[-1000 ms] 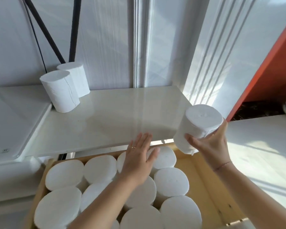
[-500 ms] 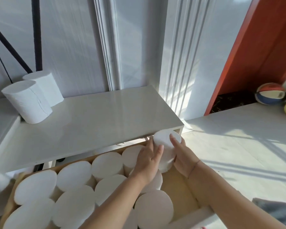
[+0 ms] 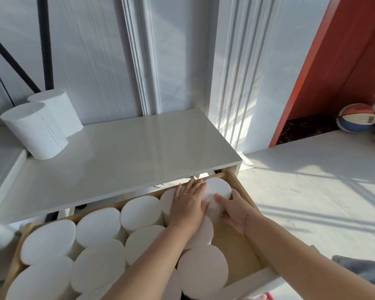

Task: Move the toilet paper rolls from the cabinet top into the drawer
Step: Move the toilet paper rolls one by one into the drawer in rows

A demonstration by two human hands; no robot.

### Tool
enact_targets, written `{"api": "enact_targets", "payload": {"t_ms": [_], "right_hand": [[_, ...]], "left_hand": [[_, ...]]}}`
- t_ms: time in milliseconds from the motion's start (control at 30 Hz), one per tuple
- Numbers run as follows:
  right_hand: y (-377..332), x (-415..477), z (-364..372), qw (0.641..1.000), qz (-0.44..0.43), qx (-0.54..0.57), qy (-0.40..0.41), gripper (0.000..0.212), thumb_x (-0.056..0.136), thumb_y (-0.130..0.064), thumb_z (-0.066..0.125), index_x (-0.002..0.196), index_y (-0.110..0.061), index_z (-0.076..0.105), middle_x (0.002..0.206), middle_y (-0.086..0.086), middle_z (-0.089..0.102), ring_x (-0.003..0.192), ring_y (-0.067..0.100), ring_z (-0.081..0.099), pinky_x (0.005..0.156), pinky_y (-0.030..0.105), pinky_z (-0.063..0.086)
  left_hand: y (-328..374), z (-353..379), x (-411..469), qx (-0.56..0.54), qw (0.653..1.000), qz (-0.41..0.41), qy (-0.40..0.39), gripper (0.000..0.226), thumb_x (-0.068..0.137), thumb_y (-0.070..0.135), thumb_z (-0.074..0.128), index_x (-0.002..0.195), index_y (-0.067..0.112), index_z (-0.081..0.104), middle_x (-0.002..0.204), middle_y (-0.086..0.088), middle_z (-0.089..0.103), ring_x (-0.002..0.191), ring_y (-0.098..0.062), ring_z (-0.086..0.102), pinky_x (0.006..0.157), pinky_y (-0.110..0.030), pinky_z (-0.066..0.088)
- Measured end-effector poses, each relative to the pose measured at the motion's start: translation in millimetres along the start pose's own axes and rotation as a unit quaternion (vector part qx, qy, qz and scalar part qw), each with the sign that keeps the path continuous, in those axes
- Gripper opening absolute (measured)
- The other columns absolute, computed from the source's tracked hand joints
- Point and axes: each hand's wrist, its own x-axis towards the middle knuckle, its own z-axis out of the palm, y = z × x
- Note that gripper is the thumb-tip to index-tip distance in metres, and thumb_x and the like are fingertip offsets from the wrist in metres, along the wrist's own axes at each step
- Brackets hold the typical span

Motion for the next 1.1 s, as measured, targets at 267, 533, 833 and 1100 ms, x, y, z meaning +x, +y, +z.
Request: {"api": "enact_targets", "payload": {"t_ms": [267, 533, 833, 1100], "right_hand": [[-15, -34, 26, 0.887, -0.299, -0.326, 0.129, 0.066, 0.089, -0.027, 0.06, 0.146, -0.015, 0.029, 0.151, 0.006, 0.03, 0.141, 0.024, 0.028, 0.116, 0.033, 0.023], [-55, -23, 158, 0.835, -0.429, -0.345, -0.001, 0.072, 0.088, -0.034, 0.064, 0.146, -0.011, 0.028, 0.147, 0.006, 0.034, 0.139, 0.02, 0.03, 0.109, 0.018, 0.018], [-84, 29, 320, 0.854, -0.416, -0.293, -0.108, 0.098, 0.077, -0.048, 0.073, 0.15, -0.017, 0.016, 0.154, 0.002, 0.025, 0.143, 0.018, 0.026, 0.113, 0.028, 0.023], [-102, 64, 418, 0.872, -0.386, -0.255, -0.161, 0.111, 0.071, -0.042, 0.08, 0.152, -0.02, 0.007, 0.158, 0.003, 0.022, 0.145, 0.021, 0.023, 0.117, 0.043, 0.028]], "left_hand": [[-34, -27, -40, 0.007, 0.997, 0.057, 0.045, 0.054, 0.098, 0.042, 0.027, 0.148, 0.023, 0.018, 0.156, 0.009, 0.016, 0.144, -0.006, 0.003, 0.113, -0.021, -0.012], [-119, -102, -72, 0.06, 0.986, -0.074, 0.136, 0.054, 0.098, 0.038, 0.033, 0.146, 0.015, 0.025, 0.154, 0.0, 0.025, 0.145, -0.014, 0.009, 0.117, -0.031, -0.002], [-210, -147, -93, 0.098, 0.96, -0.199, 0.17, 0.069, 0.092, 0.057, 0.007, 0.148, 0.017, 0.019, 0.157, 0.001, 0.017, 0.145, -0.015, 0.003, 0.117, -0.037, -0.004], [-234, -148, -94, 0.175, 0.929, -0.287, 0.156, 0.07, 0.09, 0.051, 0.005, 0.142, 0.017, 0.037, 0.149, -0.005, 0.039, 0.139, -0.024, 0.031, 0.115, -0.043, 0.018]]}}
